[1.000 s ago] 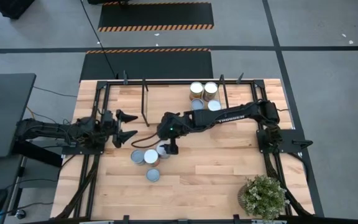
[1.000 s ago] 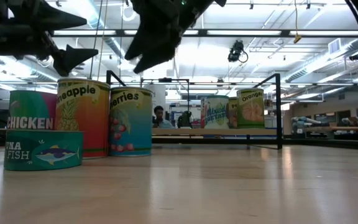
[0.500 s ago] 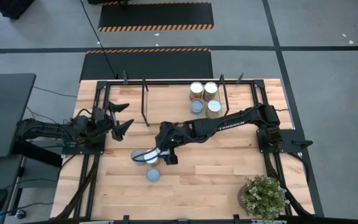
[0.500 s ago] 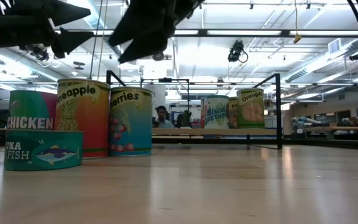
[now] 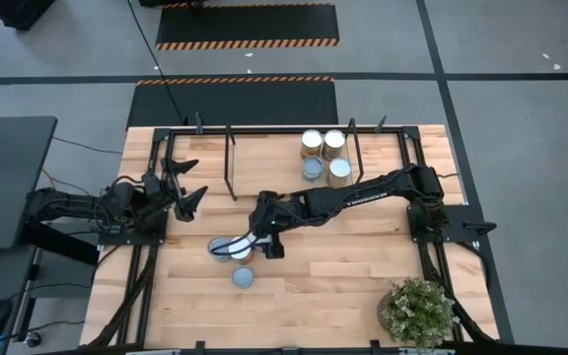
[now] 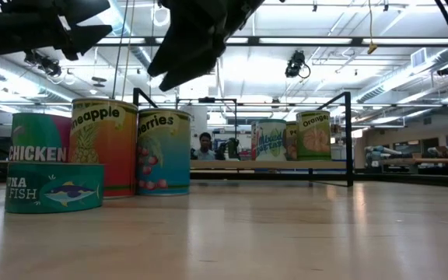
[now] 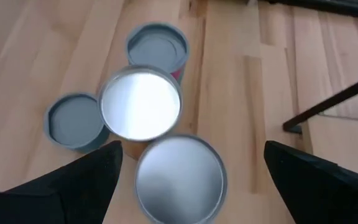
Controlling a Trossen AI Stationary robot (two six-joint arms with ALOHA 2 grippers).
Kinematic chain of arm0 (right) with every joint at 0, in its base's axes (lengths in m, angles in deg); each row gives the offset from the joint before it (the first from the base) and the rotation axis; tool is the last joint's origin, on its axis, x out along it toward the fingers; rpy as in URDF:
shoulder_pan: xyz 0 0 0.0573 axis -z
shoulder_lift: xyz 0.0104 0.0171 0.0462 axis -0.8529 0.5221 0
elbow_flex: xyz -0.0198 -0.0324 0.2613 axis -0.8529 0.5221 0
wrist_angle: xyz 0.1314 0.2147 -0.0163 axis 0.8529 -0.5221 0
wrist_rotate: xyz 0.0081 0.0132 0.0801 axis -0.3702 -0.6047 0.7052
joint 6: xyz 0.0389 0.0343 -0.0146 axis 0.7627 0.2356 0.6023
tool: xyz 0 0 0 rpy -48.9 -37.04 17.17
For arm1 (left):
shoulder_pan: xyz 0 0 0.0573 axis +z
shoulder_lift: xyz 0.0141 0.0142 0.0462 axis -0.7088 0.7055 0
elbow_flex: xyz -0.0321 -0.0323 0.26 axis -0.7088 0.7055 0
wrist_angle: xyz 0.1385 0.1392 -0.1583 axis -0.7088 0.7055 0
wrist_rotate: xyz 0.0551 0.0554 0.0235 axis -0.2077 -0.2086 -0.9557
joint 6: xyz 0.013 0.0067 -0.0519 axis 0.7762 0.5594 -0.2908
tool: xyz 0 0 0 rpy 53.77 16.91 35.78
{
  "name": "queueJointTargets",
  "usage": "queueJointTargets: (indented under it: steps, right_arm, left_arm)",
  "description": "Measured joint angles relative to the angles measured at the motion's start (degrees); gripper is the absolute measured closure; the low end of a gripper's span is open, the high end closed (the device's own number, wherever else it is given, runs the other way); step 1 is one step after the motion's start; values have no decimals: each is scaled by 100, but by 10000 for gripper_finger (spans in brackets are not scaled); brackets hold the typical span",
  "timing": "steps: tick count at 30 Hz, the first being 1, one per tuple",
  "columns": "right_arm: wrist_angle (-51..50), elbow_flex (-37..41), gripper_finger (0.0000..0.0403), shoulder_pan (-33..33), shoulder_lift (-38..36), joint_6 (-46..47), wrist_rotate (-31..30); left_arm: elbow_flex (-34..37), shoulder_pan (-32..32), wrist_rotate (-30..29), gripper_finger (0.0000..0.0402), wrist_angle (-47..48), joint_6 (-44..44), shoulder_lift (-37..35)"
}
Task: Pick and place cans onto a shelf
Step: Put the canned cherries on the shelf
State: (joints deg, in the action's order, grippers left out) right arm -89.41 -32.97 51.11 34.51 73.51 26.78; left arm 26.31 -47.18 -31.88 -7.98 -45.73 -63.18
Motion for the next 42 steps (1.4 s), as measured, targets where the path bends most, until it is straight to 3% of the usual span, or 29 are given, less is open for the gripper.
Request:
queueJointTargets:
  steps: [10, 19, 27, 34, 42]
  right_arm:
    - [447, 353, 3, 49, -7, -137, -86]
    - [1171, 759, 3, 221, -2, -74, 308]
    - [1190, 780, 3, 96, -2, -100, 185]
    - [1203, 780, 3, 90, -2, 12, 155]
    - [1270, 787, 3, -51, 255, -96, 23]
  left_arm:
    - [0, 0, 1, 8, -19, -5, -2]
    - [0, 0, 2, 8, 5, -147, 0]
    - [0, -1, 19, 8, 13, -164, 0]
    - [0, -6, 682, 8, 67, -483, -2]
    - [2, -7, 734, 8, 197, -714, 0]
